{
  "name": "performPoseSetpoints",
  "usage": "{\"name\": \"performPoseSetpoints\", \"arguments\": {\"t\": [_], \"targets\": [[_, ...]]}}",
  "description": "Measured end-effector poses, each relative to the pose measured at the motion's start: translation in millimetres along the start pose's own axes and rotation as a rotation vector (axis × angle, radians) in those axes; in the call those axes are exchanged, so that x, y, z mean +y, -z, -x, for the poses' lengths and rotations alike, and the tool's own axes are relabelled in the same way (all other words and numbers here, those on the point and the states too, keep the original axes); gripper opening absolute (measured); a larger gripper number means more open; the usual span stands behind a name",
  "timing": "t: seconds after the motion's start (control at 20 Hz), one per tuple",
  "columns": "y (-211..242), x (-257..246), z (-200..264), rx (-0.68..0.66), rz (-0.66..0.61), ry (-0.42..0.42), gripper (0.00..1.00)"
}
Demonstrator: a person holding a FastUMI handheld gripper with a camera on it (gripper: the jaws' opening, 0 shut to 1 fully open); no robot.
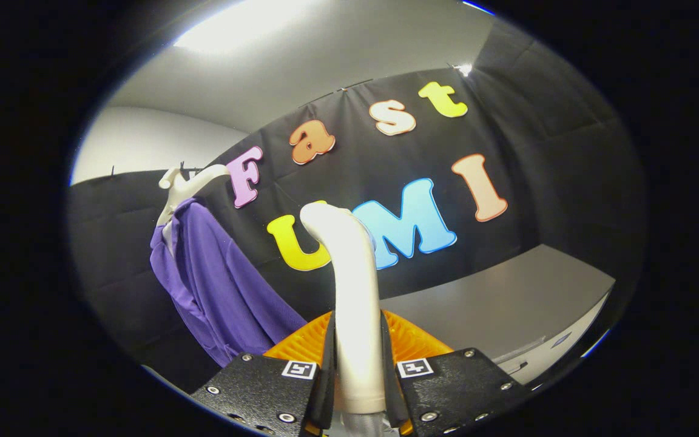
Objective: Iron the clothes twice with a garment steamer, once on the left side and once on the right side.
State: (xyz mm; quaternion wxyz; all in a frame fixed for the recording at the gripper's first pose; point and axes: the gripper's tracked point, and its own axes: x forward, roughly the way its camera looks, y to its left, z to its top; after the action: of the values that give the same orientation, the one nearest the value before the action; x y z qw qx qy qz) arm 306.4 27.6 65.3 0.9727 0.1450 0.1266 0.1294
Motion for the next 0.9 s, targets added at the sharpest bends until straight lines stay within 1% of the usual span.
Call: {"name": "performPoseSetpoints", "arguments": {"t": [0.15, 0.25, 0.4, 0.5, 0.65, 0.9], "targets": [[3, 40, 24, -0.039, 0.042, 0.015, 0.34], [-3, 62, 37, -0.099, 0.077, 0.032, 0.34], [-6, 95, 50, -0.161, 0.128, 0.045, 0.34], [-9, 113, 57, -0.194, 0.177, 0.073, 0.34], [-6, 143, 57, -0.227, 0.203, 0.081, 0.34], [-5, 192, 44, -0.286, 0.307, 0.095, 0.34]]}}
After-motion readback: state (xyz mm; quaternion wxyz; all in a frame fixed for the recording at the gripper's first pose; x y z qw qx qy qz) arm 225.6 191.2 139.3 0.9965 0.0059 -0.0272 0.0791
